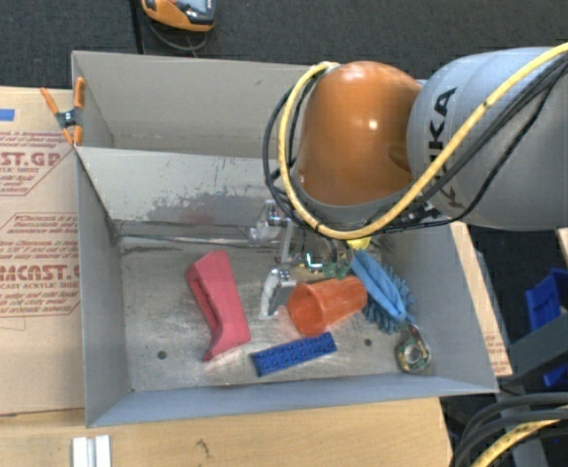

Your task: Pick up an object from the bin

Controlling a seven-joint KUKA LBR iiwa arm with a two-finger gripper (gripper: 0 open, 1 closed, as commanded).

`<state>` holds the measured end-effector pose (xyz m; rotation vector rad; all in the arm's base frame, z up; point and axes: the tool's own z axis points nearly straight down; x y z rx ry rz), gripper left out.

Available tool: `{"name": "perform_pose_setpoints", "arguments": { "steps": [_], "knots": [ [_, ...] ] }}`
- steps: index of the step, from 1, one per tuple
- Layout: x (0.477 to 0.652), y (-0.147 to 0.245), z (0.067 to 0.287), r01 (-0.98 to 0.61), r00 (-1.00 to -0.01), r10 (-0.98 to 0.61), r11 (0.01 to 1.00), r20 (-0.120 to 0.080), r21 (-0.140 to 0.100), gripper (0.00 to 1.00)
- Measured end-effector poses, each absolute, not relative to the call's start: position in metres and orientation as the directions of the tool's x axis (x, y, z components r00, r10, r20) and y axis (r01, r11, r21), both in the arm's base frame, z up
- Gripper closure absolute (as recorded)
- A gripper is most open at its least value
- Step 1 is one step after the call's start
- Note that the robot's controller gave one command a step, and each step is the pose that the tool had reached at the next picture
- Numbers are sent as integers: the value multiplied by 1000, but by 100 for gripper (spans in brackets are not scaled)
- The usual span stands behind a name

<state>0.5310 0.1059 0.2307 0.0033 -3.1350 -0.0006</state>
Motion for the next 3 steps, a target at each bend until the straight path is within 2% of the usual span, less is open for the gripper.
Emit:
{"name": "perform_pose_setpoints", "arguments": {
  "steps": [1,2,3],
  "knots": [
    [533,105,235,0,-1000,0,1000,-2,1,100],
    [533,105,235,0,-1000,0,1000,-2,1,100],
    [509,116,153,185,-983,185,983,6,-2,0]
  ]
}}
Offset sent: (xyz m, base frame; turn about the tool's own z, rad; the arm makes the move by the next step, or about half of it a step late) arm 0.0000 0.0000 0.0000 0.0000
